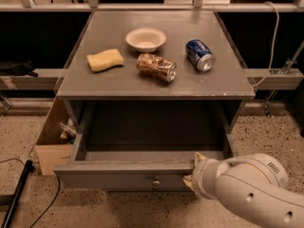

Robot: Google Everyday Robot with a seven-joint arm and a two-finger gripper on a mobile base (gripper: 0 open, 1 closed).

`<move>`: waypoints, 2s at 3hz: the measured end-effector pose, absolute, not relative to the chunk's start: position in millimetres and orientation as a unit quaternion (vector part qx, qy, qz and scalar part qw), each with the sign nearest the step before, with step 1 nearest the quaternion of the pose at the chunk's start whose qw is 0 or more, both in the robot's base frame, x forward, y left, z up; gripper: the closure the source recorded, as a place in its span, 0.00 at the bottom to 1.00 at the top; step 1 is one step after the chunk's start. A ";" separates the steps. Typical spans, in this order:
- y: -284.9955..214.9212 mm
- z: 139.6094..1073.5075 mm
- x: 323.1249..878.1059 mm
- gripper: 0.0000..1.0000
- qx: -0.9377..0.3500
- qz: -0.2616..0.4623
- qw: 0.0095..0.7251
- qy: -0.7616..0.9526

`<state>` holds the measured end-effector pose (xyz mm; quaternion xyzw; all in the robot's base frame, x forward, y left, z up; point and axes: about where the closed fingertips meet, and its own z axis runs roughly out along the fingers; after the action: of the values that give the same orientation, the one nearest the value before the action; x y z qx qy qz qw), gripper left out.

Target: Open top drawer

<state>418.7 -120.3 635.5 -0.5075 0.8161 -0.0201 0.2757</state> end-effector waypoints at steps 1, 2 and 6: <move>-124.0 631.8 406.3 1.00 -0.505 -0.018 0.273 0.818; -123.8 634.0 405.4 0.84 -0.505 -0.018 0.273 0.819; -123.8 634.1 405.4 0.00 -0.505 -0.018 0.273 0.819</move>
Offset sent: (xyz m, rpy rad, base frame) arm -0.0126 -0.0036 -0.0031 0.0015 0.0074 -0.0054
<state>405.4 -123.8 634.1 -0.5052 0.8185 -0.0184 0.2729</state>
